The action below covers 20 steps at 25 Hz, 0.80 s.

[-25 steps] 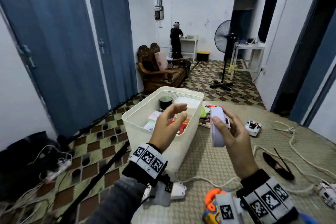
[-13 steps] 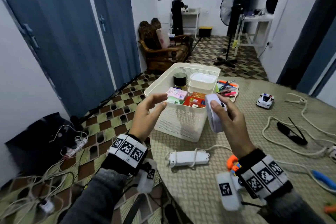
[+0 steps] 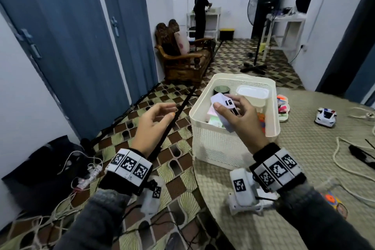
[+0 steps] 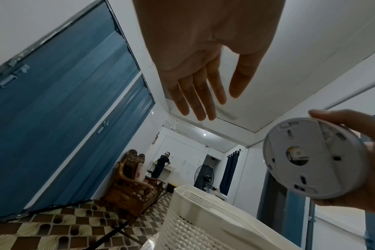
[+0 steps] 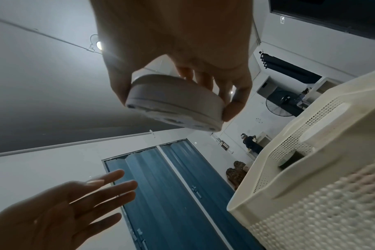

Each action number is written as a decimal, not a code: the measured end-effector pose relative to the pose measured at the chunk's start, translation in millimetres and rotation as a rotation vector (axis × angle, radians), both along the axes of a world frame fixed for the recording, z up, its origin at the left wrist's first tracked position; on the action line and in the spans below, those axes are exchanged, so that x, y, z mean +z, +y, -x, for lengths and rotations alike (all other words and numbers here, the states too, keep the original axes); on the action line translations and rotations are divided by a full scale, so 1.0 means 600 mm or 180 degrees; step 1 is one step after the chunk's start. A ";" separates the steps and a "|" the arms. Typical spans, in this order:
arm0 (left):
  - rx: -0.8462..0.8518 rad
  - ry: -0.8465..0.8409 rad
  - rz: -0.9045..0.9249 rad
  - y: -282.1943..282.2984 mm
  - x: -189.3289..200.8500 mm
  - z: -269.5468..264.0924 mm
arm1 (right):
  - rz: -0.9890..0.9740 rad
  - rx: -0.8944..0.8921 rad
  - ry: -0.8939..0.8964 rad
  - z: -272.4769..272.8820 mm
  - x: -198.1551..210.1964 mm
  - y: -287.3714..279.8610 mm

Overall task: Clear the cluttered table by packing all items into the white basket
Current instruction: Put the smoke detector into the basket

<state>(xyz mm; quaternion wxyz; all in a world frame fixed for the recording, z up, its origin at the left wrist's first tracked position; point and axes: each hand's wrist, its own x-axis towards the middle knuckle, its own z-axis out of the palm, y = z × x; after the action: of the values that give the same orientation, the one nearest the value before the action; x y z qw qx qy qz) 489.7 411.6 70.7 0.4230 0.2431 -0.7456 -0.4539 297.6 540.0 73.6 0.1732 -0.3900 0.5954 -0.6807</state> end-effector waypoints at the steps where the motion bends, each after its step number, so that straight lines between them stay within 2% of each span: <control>1: -0.0040 -0.0045 -0.0031 -0.026 0.001 0.001 | -0.0048 -0.0052 0.0024 -0.003 0.001 -0.030; 8: -0.0406 -0.0123 -0.0064 -0.152 -0.003 0.059 | -0.0240 -0.0447 -0.0039 0.030 -0.007 -0.163; 13: -0.0600 -0.0056 -0.0298 -0.188 -0.009 0.132 | -0.0347 -0.0696 0.0110 0.087 0.004 -0.188; 20: -0.0801 0.0005 -0.0268 -0.214 -0.004 0.240 | -0.0490 -0.0856 0.0172 0.179 0.005 -0.189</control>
<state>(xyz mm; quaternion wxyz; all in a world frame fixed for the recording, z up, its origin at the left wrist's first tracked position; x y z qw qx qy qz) 345.9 282.9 68.1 0.3527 0.1648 -0.7502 -0.5344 189.9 426.4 76.6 0.0938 -0.3104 0.6971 -0.6394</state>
